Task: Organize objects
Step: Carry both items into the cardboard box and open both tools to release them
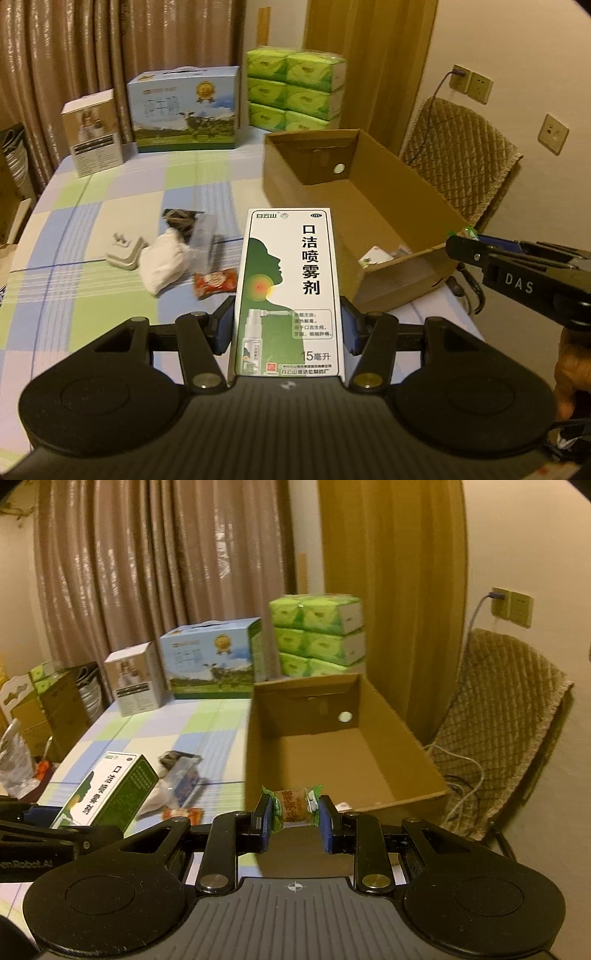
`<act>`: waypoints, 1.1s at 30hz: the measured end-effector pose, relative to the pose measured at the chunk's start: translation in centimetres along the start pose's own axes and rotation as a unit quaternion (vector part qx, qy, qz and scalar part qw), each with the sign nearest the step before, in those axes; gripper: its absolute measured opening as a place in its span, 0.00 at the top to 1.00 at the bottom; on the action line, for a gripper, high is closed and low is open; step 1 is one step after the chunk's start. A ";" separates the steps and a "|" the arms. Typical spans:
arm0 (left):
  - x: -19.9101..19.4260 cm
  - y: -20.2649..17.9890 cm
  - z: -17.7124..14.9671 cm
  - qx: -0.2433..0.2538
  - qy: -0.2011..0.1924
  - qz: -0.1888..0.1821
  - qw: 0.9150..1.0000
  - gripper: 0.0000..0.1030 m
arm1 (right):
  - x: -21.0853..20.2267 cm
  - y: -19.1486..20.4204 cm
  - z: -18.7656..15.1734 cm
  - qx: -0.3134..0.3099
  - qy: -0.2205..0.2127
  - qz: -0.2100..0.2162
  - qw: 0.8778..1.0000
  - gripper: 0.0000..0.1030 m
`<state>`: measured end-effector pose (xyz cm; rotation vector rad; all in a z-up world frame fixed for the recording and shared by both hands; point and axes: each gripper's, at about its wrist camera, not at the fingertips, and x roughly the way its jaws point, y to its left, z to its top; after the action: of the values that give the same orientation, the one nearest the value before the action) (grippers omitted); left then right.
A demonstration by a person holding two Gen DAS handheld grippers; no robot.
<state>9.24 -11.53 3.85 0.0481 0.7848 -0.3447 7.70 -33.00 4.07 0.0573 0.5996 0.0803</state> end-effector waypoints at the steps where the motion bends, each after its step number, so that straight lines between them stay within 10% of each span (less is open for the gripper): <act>1: 0.2 -0.3 0.3 0.002 -0.001 -0.004 1.000 0.51 | 0.1 -0.5 0.1 0.003 0.000 -0.003 1.000 0.78; 33: 12.4 -6.3 9.1 -0.002 0.017 -0.041 0.999 0.51 | 9.5 -9.0 6.1 0.005 0.018 -0.016 1.000 0.78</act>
<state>21.56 -22.61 2.16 0.0181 0.8236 -0.4212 19.43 -41.31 3.05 0.0550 0.6360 0.0467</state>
